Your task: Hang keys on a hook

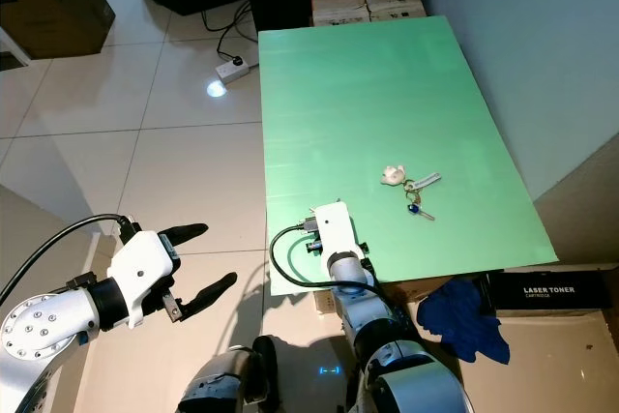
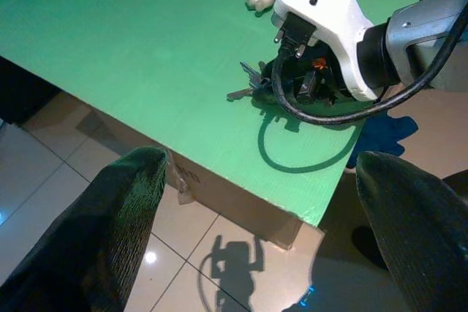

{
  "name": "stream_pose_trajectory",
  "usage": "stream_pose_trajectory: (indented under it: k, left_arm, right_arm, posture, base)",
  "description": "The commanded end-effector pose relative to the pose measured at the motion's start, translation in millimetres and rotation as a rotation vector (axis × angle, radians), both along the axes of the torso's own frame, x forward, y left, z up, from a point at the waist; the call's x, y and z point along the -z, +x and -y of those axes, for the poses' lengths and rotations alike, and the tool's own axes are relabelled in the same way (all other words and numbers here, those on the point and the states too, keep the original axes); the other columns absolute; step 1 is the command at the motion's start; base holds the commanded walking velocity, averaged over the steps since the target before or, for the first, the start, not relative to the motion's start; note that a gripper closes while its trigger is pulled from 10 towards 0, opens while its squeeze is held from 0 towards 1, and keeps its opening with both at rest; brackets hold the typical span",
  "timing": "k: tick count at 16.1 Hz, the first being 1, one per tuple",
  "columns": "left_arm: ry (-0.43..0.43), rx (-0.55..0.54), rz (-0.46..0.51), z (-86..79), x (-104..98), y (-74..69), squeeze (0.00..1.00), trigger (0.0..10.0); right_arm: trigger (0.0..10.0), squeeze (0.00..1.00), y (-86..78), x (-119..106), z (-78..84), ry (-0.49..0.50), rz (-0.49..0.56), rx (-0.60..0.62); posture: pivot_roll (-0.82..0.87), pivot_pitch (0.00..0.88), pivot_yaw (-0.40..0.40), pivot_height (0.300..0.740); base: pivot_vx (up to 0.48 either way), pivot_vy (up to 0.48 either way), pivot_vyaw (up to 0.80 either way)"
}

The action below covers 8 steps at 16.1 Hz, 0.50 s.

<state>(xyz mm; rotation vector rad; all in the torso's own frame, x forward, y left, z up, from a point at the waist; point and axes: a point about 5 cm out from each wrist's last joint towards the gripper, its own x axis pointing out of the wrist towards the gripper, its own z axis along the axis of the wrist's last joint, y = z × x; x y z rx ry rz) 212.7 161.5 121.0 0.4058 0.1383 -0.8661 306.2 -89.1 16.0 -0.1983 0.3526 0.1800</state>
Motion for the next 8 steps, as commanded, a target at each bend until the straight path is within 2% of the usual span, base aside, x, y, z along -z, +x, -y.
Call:
stream_pose_trajectory:
  k: [1,2,8]
  left_arm:
    - [0.008,0.002,-0.015,-2.8,0.5,-2.5,0.0,10.0]
    - [0.008,0.002,-0.016,-2.7,0.6,-2.4,0.0,10.0]
    - [0.007,0.006,-0.014,-1.6,1.1,-0.8,0.0,10.0]
  right_arm:
    - [0.0,0.0,-3.4,5.0,-1.6,0.012,-0.037,0.011]
    - [0.2,0.0,-3.4,5.0,-1.4,0.011,-0.037,0.013]
    - [0.0,0.0,-2.5,3.7,2.8,0.016,-0.02,0.038]
  posture:
    - [0.15,0.235,0.136,0.74]
    - [0.15,0.235,0.135,0.74]
    - [0.14,0.227,0.137,0.74]
  base:
    - [0.0,0.0,0.0]
    - [0.0,0.0,0.0]
    - [0.0,0.0,0.0]
